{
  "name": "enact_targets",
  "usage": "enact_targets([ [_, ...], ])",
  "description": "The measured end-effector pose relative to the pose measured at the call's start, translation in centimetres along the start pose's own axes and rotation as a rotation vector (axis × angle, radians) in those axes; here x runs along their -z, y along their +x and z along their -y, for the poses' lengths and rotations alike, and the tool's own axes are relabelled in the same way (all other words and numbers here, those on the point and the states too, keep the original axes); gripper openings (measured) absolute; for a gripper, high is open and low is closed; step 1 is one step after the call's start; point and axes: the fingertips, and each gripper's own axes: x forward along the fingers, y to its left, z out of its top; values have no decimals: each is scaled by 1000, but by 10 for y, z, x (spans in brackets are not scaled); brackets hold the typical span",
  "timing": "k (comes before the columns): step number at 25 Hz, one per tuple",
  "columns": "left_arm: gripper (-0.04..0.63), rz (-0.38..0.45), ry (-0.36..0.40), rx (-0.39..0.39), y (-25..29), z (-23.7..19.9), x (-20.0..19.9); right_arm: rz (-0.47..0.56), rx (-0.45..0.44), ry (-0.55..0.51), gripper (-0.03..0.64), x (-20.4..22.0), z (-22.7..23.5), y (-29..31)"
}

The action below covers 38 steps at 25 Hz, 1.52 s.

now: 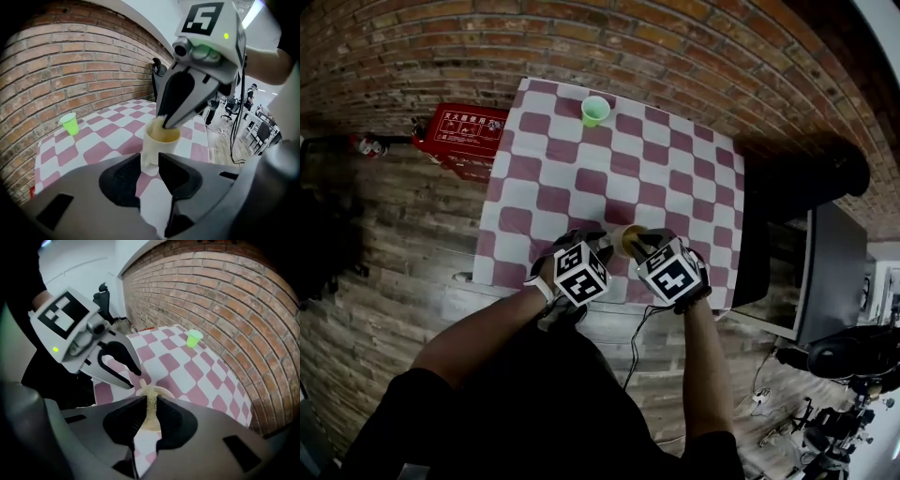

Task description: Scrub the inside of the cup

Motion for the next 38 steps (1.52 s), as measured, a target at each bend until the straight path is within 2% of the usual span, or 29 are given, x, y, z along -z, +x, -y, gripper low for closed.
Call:
enact_targets([
  [4, 127, 1, 4, 1, -1, 0, -2, -38, 69, 32, 74, 9, 3, 20],
  [7, 127, -3, 1, 6, -1, 2, -1, -38, 157, -5, 74, 8, 14, 3],
  [10, 127, -1, -8, 4, -1, -1, -2, 44, 310, -50, 74, -10, 33, -46],
  [12, 127, 5, -13, 2, -2, -4, -4, 116, 419, -40, 74, -23, 43, -85],
  [14, 127, 12, -18, 1, -3, -5, -5, 171, 481, -5, 74, -30, 43, -113],
  [17, 127, 19, -22, 0, -4, -3, -5, 188, 446, 38, 75, -30, 22, -110],
  [19, 127, 22, -25, -2, -5, -2, -5, 154, 387, 61, 75, -24, 7, -82],
  [22, 127, 25, -25, -1, -5, 0, -5, 99, 324, 159, 74, -12, 1, -33],
  [26, 127, 21, -25, -2, -7, 4, -3, 4, 329, 274, 74, 10, 13, 7],
  [30, 127, 23, -31, -5, -9, 3, -3, -53, 360, 279, 74, 20, 21, 17],
  [34, 127, 23, -38, -7, -13, 1, -2, -4, 447, 240, 74, 8, 24, -20],
  [38, 127, 30, -50, -19, -13, -8, -4, 150, 523, 322, 74, -6, 37, -85],
])
